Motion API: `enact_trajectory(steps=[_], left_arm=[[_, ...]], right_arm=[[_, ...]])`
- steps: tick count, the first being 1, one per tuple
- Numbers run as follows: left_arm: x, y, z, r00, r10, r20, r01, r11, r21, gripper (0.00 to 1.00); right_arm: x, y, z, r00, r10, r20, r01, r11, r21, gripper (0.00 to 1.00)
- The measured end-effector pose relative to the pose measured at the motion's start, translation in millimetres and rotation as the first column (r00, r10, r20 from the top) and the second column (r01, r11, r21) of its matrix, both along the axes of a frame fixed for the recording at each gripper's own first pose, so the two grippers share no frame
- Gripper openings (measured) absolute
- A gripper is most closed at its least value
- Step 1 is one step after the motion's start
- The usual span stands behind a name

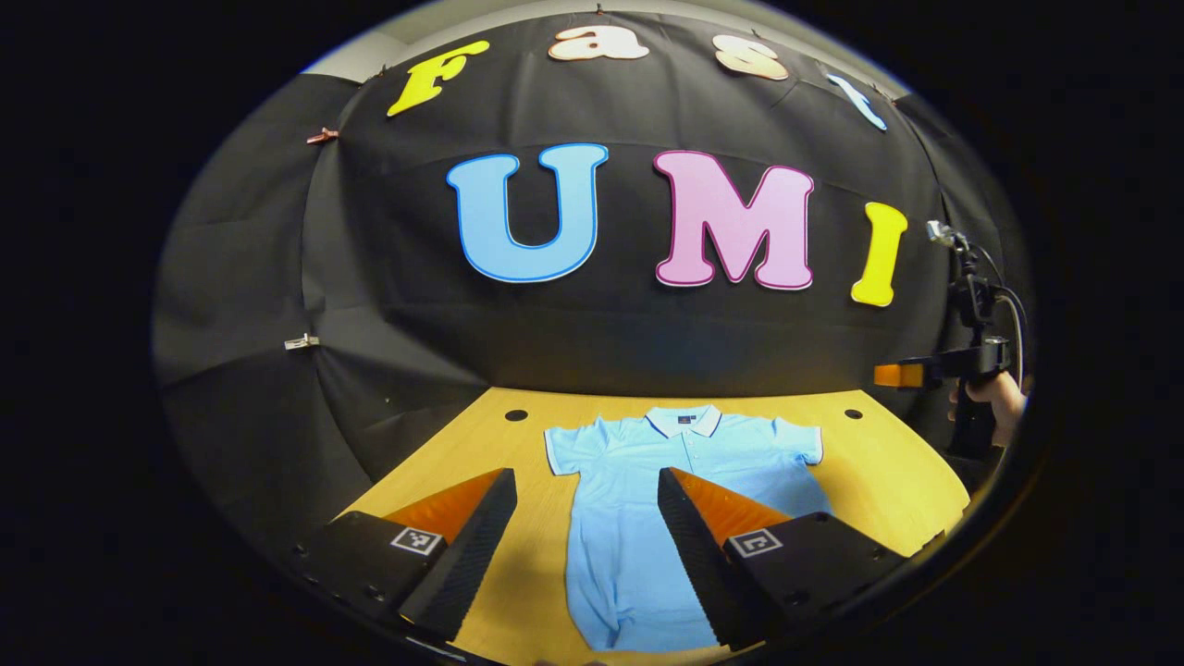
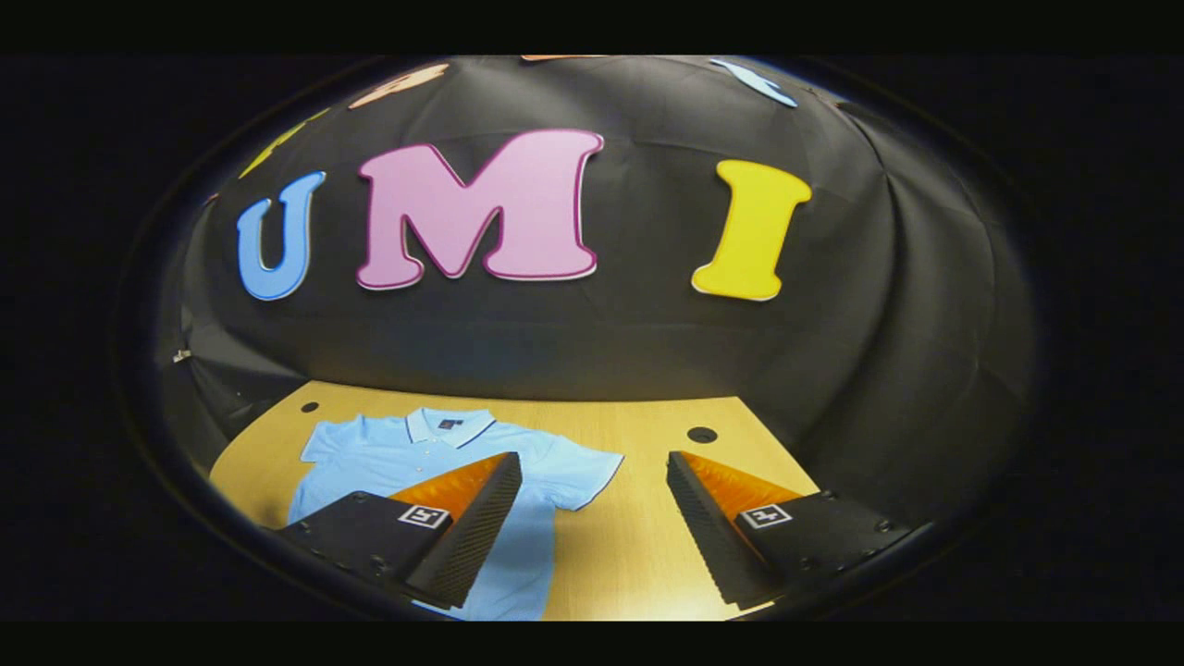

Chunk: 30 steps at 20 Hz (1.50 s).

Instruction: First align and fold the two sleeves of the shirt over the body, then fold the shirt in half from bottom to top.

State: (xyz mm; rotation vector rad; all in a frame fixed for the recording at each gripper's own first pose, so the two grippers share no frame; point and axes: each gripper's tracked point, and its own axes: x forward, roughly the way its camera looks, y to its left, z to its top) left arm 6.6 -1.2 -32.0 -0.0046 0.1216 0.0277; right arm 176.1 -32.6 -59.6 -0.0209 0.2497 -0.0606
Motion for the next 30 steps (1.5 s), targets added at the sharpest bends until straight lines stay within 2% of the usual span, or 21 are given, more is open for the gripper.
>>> enact_trajectory(steps=[4,7,11,14,18,22,23,24,26,28,30], left_arm=[[12,-6,3,1.0,0.01,-0.03,-0.012,0.996,-0.084,0.96],[28,-3,0,0.998,0.03,-0.05,-0.034,0.997,-0.067,0.96],[50,-9,-15,0.996,0.019,-0.088,-0.024,0.998,-0.066,0.97],[59,-14,-32,0.99,0.005,-0.14,-0.02,0.994,-0.108,0.96],[65,-13,-39,0.986,0.01,-0.169,-0.034,0.989,-0.142,0.97],[70,-21,-40,0.984,-0.031,-0.177,-0.009,0.975,-0.221,0.97],[71,-21,-38,0.984,-0.037,-0.172,-0.002,0.975,-0.22,0.97],[73,-21,-36,0.986,-0.038,-0.165,0.002,0.978,-0.211,0.97],[74,-18,-34,0.987,-0.037,-0.155,0.007,0.982,-0.19,0.96],[73,-18,-34,0.988,-0.036,-0.149,0.008,0.983,-0.186,0.97],[72,-16,-37,0.988,-0.032,-0.149,0.003,0.981,-0.193,0.97]], right_arm=[[62,-13,-41,0.995,-0.019,-0.096,0.018,1.0,-0.013,0.95],[104,-26,-79,0.985,-0.036,-0.167,0.03,0.999,-0.04,0.97],[151,-39,-128,0.967,-0.073,-0.245,0.069,0.997,-0.025,0.98],[180,-46,-154,0.958,-0.083,-0.273,0.075,0.996,-0.039,0.95],[199,-50,-176,0.943,-0.086,-0.321,0.104,0.994,0.037,0.98],[196,-49,-188,0.93,-0.07,-0.361,0.094,0.994,0.048,0.95],[200,-52,-185,0.935,-0.078,-0.347,0.1,0.994,0.046,0.98],[200,-52,-186,0.931,-0.079,-0.355,0.106,0.993,0.058,0.97],[204,-52,-188,0.93,-0.092,-0.355,0.123,0.99,0.064,0.89],[203,-49,-188,0.932,-0.09,-0.351,0.12,0.99,0.067,0.74],[204,-43,-188,0.936,-0.068,-0.345,0.098,0.993,0.069,0.4]])
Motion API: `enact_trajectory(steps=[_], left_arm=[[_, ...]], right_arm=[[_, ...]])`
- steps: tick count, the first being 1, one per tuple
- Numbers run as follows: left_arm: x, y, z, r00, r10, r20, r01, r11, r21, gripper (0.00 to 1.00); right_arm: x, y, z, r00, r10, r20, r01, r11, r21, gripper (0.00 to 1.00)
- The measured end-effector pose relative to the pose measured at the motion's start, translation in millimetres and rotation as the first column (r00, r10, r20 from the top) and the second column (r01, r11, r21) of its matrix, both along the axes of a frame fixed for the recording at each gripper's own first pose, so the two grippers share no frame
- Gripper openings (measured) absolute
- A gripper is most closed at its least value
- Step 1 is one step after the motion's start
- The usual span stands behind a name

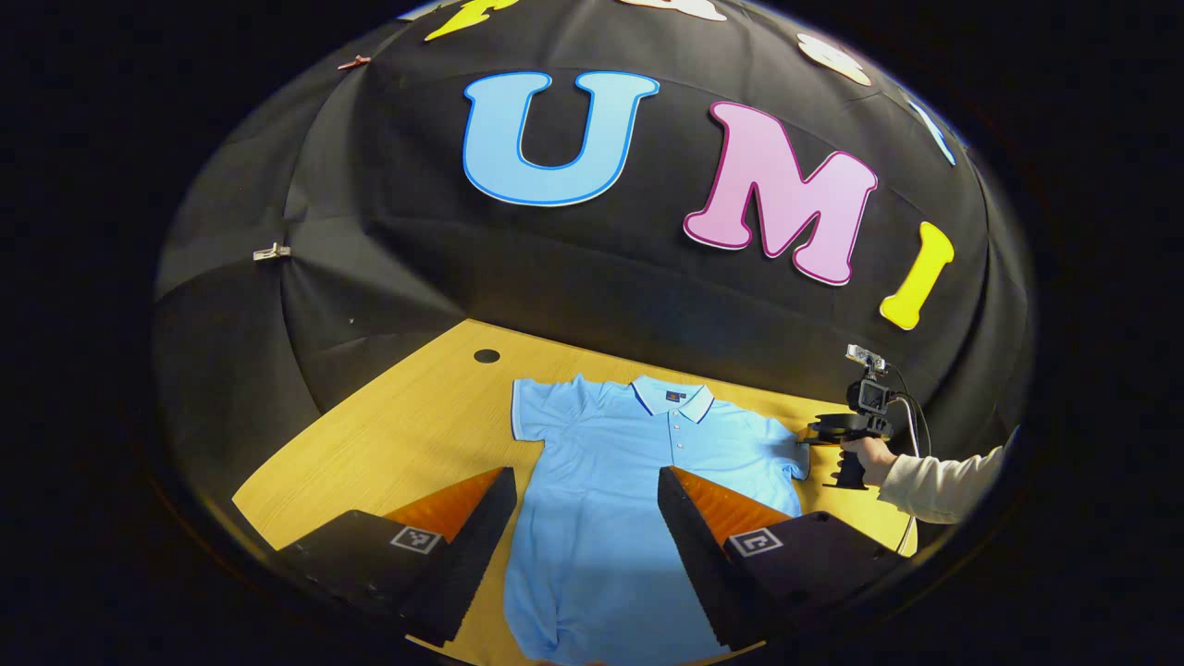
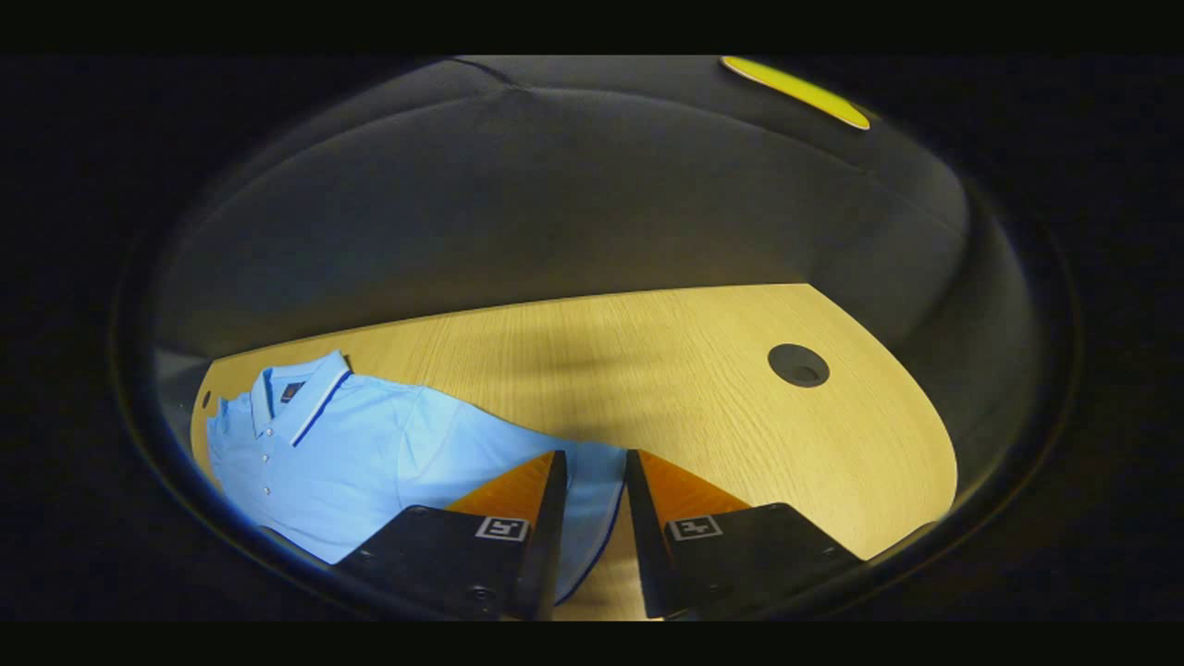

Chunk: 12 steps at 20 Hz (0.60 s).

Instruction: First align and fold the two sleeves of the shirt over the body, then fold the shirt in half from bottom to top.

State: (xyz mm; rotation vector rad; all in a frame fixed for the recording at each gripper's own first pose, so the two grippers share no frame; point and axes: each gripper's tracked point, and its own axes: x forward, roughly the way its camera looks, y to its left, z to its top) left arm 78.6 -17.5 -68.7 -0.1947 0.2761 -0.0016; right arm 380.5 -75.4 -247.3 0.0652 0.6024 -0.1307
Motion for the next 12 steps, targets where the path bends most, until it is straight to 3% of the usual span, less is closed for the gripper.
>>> enact_trajectory(steps=[2,3,4,6,12], left_arm=[[-3,4,-7,1.0,0.01,-0.007,-0.01,1.0,-0.005,0.97],[-5,7,-10,1.0,0.016,-0.013,-0.016,1.0,-0.007,0.97],[-7,10,-13,1.0,0.022,-0.019,-0.022,1.0,-0.008,0.96],[-10,17,-18,0.999,0.035,-0.024,-0.035,0.999,-0.009,0.96],[-15,38,-25,0.996,0.083,-0.026,-0.083,0.996,-0.022,0.96]], right_arm=[[0,8,-1,1.0,0.007,0.004,-0.007,1.0,-0.019,0.1],[-2,15,1,1.0,0.021,0.013,-0.021,1.0,-0.009,0.0],[0,22,1,1.0,0.028,0.007,-0.028,0.999,0.021,0.07],[3,30,2,0.999,0.021,0.024,-0.023,0.998,0.054,0.06],[3,74,53,0.986,0.103,0.133,-0.104,0.995,-0.004,0.06]])
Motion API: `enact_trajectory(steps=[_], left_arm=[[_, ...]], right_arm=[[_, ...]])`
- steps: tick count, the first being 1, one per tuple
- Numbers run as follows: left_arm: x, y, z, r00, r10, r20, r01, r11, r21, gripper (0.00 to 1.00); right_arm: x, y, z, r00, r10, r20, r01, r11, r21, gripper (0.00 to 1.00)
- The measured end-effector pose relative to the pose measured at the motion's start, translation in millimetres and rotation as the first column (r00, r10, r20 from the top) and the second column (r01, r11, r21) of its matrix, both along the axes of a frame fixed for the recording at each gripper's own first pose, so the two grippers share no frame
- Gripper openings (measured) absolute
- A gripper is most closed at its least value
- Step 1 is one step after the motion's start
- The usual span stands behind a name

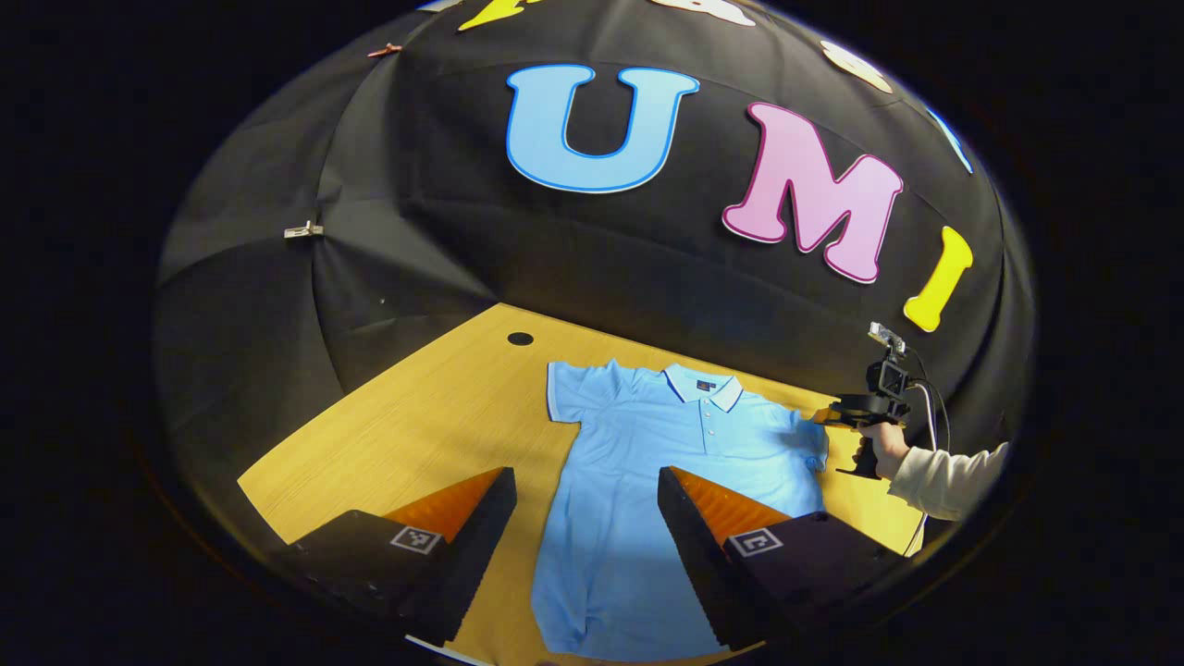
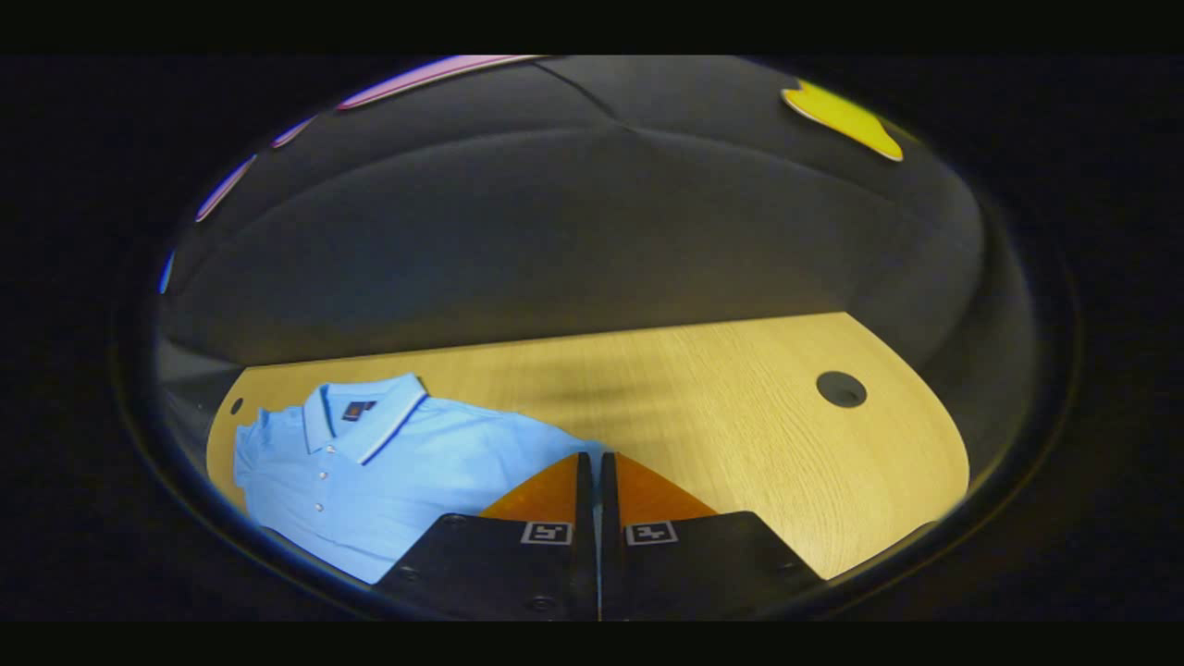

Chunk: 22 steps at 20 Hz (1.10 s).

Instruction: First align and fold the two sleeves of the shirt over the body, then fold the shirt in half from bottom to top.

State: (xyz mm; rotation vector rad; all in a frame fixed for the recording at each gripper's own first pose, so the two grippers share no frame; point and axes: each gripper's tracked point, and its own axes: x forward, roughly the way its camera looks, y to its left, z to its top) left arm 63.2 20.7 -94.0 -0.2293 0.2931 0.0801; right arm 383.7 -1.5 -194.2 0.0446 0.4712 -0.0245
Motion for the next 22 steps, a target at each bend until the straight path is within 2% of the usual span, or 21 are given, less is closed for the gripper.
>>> enact_trajectory(steps=[2,3,4,5,6,7,8,9,11,12,15,18,22], left_arm=[[2,6,-1,1.0,0.012,0.005,-0.012,1.0,-0.007,0.97],[3,8,-2,1.0,0.016,0.011,-0.016,1.0,-0.01,0.97],[5,11,-2,1.0,0.019,0.019,-0.019,1.0,-0.013,0.96],[9,14,-3,0.999,0.023,0.025,-0.022,1.0,-0.013,0.97],[14,18,-3,0.999,0.028,0.03,-0.027,1.0,-0.014,0.97],[19,23,-5,0.999,0.035,0.035,-0.035,0.999,-0.016,0.97],[25,27,-4,0.998,0.043,0.041,-0.042,0.999,-0.02,0.97],[31,31,-4,0.998,0.05,0.049,-0.048,0.998,-0.028,0.97],[46,38,-3,0.996,0.062,0.065,-0.059,0.997,-0.043,0.97],[53,40,-2,0.996,0.062,0.071,-0.058,0.997,-0.049,0.97],[85,45,-1,0.996,0.04,0.083,-0.037,0.999,-0.037,0.97],[128,48,-3,0.997,-0.001,0.082,0.0,1.0,0.013,0.96],[192,42,-12,0.996,-0.076,0.042,0.075,0.997,0.023,0.97]], right_arm=[[-3,26,15,0.999,0.045,0.024,-0.045,0.999,-0.025,0.06],[-4,41,19,0.997,0.07,0.031,-0.068,0.997,-0.039,0.12],[-6,56,24,0.995,0.094,0.04,-0.092,0.995,-0.049,0.12],[-8,72,27,0.992,0.118,0.046,-0.115,0.992,-0.059,0.0],[-10,89,30,0.989,0.141,0.05,-0.138,0.988,-0.065,0.06],[-12,105,31,0.985,0.162,0.052,-0.158,0.985,-0.067,0.06],[-14,120,31,0.982,0.182,0.054,-0.178,0.982,-0.07,0.01],[-13,134,25,0.98,0.195,0.052,-0.19,0.978,-0.088,0.01],[-14,149,10,0.978,0.208,0.027,-0.202,0.968,-0.148,0.12],[-18,155,0,0.975,0.222,0.008,-0.218,0.961,-0.169,0.07],[-43,161,2,0.967,0.256,0.023,-0.247,0.951,-0.184,0.96],[-73,141,16,0.969,0.241,0.06,-0.229,0.96,-0.162,0.98],[-112,93,35,0.977,0.177,0.116,-0.162,0.978,-0.133,0.98]])
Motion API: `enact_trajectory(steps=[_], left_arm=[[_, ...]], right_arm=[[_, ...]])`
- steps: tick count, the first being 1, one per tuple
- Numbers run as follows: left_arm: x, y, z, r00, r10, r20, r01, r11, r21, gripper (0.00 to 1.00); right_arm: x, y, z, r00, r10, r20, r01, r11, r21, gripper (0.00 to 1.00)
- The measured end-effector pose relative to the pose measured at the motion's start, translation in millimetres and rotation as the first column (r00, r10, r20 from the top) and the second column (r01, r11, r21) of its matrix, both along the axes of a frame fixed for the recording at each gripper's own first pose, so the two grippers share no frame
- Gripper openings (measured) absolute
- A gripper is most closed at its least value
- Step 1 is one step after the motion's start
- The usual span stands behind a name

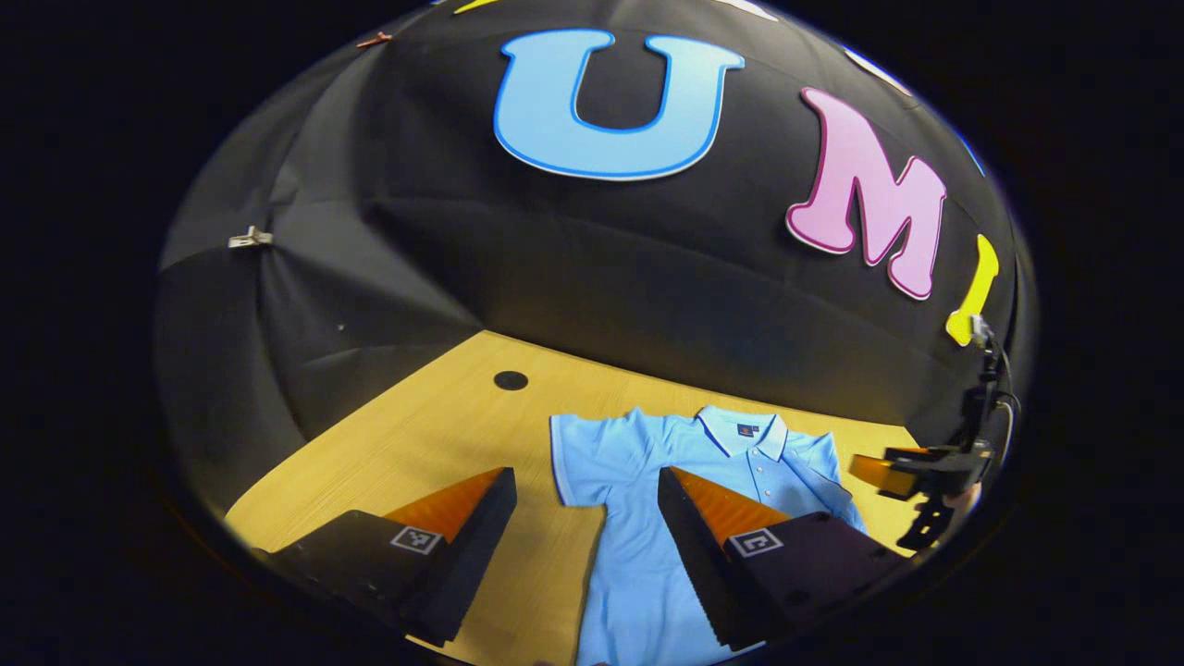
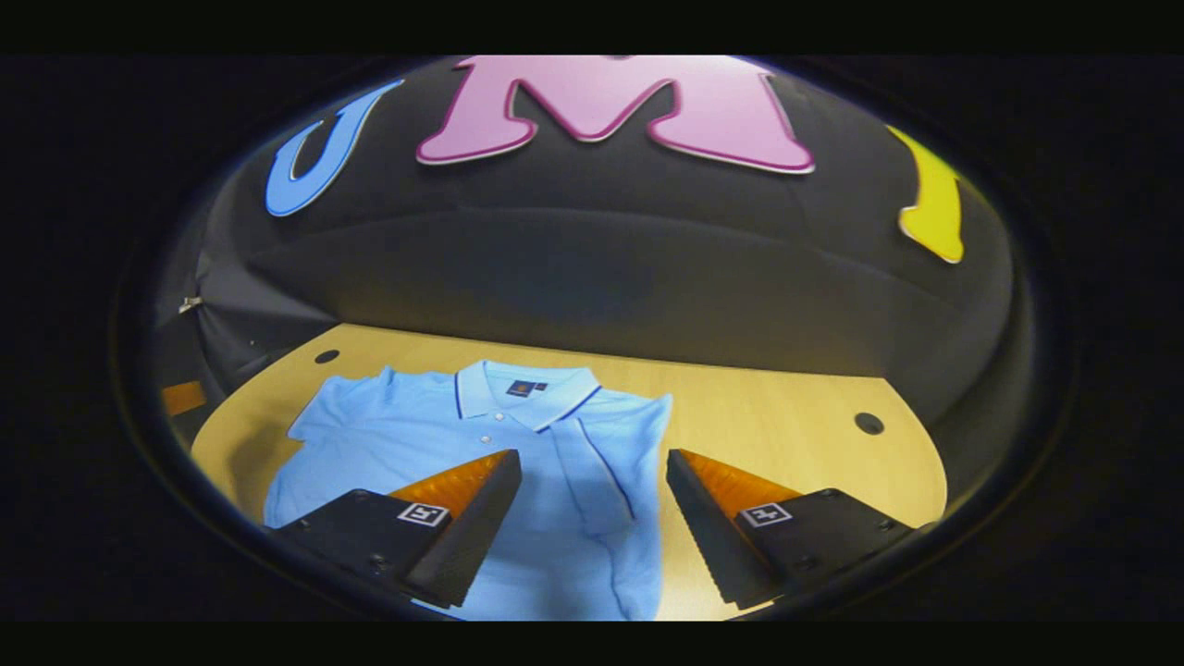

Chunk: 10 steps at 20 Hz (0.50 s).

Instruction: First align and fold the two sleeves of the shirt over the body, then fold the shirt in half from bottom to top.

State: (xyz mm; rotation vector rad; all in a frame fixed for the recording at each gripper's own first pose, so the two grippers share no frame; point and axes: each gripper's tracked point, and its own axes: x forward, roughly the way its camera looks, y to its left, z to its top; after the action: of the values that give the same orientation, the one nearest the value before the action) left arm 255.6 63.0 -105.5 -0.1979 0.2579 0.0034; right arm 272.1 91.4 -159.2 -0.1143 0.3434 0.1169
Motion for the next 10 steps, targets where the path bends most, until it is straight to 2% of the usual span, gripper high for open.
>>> enact_trajectory(steps=[5,8,10], left_arm=[[79,3,-30,0.996,-0.048,-0.078,0.05,0.999,0.021,0.96],[117,20,-60,0.984,0.011,-0.18,0.007,0.995,0.099,0.96],[139,28,-69,0.98,0.03,-0.197,-0.002,0.991,0.137,0.96]], right_arm=[[-40,-59,28,0.992,-0.082,0.095,0.078,0.996,0.044,0.98],[-69,-83,37,0.98,-0.13,0.153,0.119,0.99,0.074,0.98],[-90,-94,30,0.976,-0.146,0.16,0.136,0.988,0.071,0.98]])
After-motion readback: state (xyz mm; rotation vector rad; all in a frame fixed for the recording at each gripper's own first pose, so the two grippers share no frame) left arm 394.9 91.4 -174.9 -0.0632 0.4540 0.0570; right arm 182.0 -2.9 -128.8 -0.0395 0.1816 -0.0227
